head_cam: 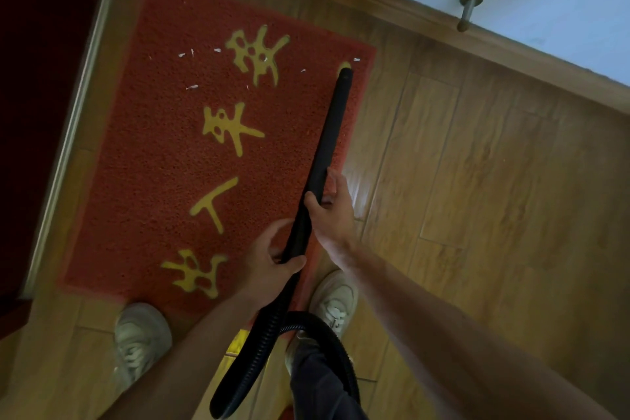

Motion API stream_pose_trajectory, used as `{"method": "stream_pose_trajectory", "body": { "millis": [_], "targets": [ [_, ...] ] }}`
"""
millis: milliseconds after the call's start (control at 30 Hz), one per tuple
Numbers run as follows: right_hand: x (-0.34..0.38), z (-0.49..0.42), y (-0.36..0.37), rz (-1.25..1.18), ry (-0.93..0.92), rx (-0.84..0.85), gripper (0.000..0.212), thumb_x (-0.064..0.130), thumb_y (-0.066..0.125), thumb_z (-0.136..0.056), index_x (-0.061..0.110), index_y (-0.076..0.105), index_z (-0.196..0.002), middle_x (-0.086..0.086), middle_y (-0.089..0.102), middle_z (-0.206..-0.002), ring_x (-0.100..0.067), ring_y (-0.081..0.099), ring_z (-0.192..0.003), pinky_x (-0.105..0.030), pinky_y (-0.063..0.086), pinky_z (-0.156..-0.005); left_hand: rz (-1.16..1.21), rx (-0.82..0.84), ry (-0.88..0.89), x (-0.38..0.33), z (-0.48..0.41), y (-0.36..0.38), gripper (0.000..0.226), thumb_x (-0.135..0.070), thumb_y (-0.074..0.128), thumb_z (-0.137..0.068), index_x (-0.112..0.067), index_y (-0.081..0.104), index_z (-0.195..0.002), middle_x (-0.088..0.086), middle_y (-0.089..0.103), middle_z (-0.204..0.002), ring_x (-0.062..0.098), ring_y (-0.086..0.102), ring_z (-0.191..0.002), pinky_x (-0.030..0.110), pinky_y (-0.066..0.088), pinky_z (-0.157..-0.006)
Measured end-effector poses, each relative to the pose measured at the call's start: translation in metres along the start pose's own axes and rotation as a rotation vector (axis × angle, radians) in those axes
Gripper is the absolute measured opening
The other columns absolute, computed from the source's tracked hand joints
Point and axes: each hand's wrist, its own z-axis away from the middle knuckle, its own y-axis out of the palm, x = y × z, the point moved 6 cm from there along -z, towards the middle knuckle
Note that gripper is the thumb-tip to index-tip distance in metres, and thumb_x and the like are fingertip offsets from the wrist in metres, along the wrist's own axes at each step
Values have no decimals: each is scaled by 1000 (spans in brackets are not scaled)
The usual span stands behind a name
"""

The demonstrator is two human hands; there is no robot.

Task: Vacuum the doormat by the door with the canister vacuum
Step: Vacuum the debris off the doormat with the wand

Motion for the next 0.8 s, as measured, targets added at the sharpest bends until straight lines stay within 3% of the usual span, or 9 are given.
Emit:
{"method": "stream_pose_trajectory", "body": {
  "millis": [67,167,300,433,533,700,800],
  "targets": [
    [-2,-10,-4,-6,37,20,53,16,60,-95,27,37,-141,-3,64,-72,-8,61,-55,-24,53,-54,-13,6,-3,-7,-5,3,57,-13,75,-85,-43,52,-129,1,76,-90,20,73,-80,42,61,-77],
    [-2,-22,-9,5,75,43,55,17,60,-94,26,37,-143,-7,66,-74,-12,62,-58,-27,53,-55,-20,9,-12,-18,-10,9,56,-13,75,-86,-41,52,-129,1,76,-87,21,73,-79,41,61,-78],
    [8,-30,-21,52,17,-35,53,20,61,-94,29,40,-142,-5,69,-77,-7,63,-60,-16,48,-51,-15,13,-4,-31,-18,15,54,-15,75,-86,-44,54,-126,-2,77,-87,21,74,-78,46,61,-79],
    [4,-36,-23,41,66,5,54,20,61,-94,27,39,-143,-11,68,-75,-15,64,-62,-27,52,-56,-28,14,-25,-36,-19,20,52,-15,74,-87,-43,54,-126,-1,75,-88,19,73,-79,41,61,-75],
    [6,-34,-26,54,44,-4,53,21,60,-96,30,38,-143,-10,69,-79,-14,65,-65,-24,53,-55,-13,14,-27,-37,-17,21,51,-15,73,-88,-44,54,-125,-2,74,-88,18,72,-80,38,60,-73],
    [-2,-32,-17,25,71,33,58,21,61,-94,29,36,-145,-11,70,-78,-17,66,-62,-37,58,-62,3,6,-49,-30,-12,16,54,-12,75,-86,-41,55,-127,0,76,-87,20,73,-79,42,61,-77],
    [1,-30,-12,39,42,37,57,22,62,-93,32,37,-144,-8,70,-79,-17,68,-66,-37,60,-65,9,-11,-48,-29,-9,10,53,-12,75,-85,-43,55,-123,0,76,-89,21,73,-82,45,60,-81]
  ]
}}
